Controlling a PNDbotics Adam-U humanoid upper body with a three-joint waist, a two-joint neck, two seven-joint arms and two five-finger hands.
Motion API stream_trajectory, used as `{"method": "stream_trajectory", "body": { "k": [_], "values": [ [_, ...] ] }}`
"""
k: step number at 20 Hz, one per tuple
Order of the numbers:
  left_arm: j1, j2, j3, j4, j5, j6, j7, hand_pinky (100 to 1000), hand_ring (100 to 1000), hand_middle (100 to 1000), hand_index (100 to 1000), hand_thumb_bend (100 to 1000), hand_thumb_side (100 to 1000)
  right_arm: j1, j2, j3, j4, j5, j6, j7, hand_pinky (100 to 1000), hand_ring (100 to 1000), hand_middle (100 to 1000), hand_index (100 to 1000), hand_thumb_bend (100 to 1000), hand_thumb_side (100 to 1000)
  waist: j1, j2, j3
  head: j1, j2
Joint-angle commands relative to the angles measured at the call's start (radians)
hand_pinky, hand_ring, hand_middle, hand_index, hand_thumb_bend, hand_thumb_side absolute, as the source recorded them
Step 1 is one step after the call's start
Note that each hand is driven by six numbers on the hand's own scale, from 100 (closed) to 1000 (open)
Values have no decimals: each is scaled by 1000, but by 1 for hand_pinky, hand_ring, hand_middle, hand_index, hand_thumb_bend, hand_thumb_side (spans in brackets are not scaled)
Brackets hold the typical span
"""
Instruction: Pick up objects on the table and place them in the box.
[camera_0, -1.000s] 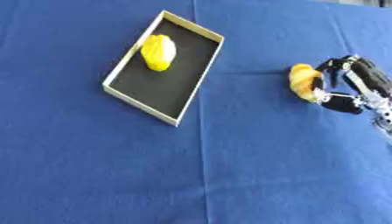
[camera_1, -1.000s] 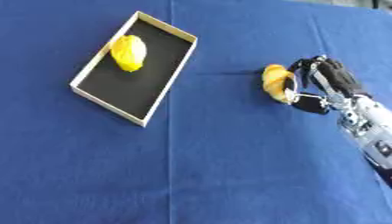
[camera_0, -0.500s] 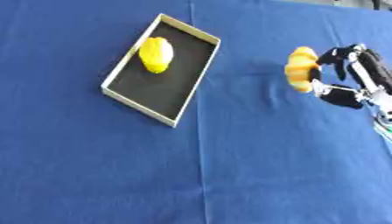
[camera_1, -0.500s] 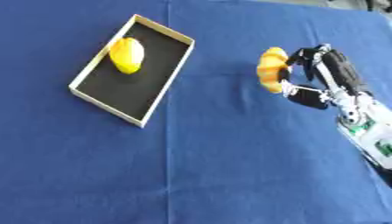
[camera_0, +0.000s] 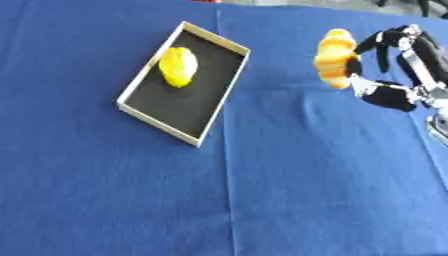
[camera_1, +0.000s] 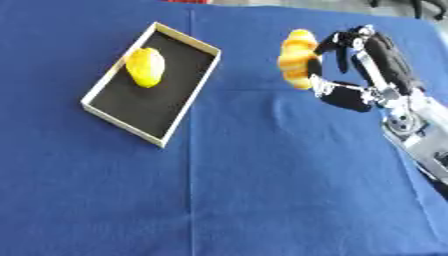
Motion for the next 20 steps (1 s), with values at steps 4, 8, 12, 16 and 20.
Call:
{"method": "stream_trajectory", "body": {
  "k": [4, 8, 12, 16, 20],
  "values": [
    [-18, 26, 6, -16, 9, -1, 0, 819, 820, 800, 878, 100, 644, -84, -100, 25, -19, -48, -44, 33, 827, 638, 219, 366, 100, 159, 2, -26, 13, -10, 9],
    [-38, 25, -4, -16, 24, -5, -10, 819, 821, 800, 878, 100, 643, -182, -146, 65, -19, -96, -34, 78, 826, 636, 219, 366, 100, 169, 1, -24, 32, -30, 8],
    [-68, 19, -17, -16, 45, -9, -26, 819, 822, 799, 878, 100, 642, -286, -175, 107, -13, -141, 8, 127, 826, 633, 215, 364, 100, 197, -3, -19, 65, -61, 4],
    [-106, 8, -32, -16, 74, -11, -45, 819, 822, 797, 877, 100, 643, -386, -177, 147, 44, -170, 32, 175, 827, 632, 213, 363, 100, 210, -13, -14, 106, -98, 2],
    [-126, -1, -42, -16, 95, -8, -65, 819, 822, 797, 877, 100, 642, -454, -156, 194, 111, -153, 34, 214, 824, 633, 217, 365, 100, 203, -23, -7, 134, -115, -6]
  ]
}}
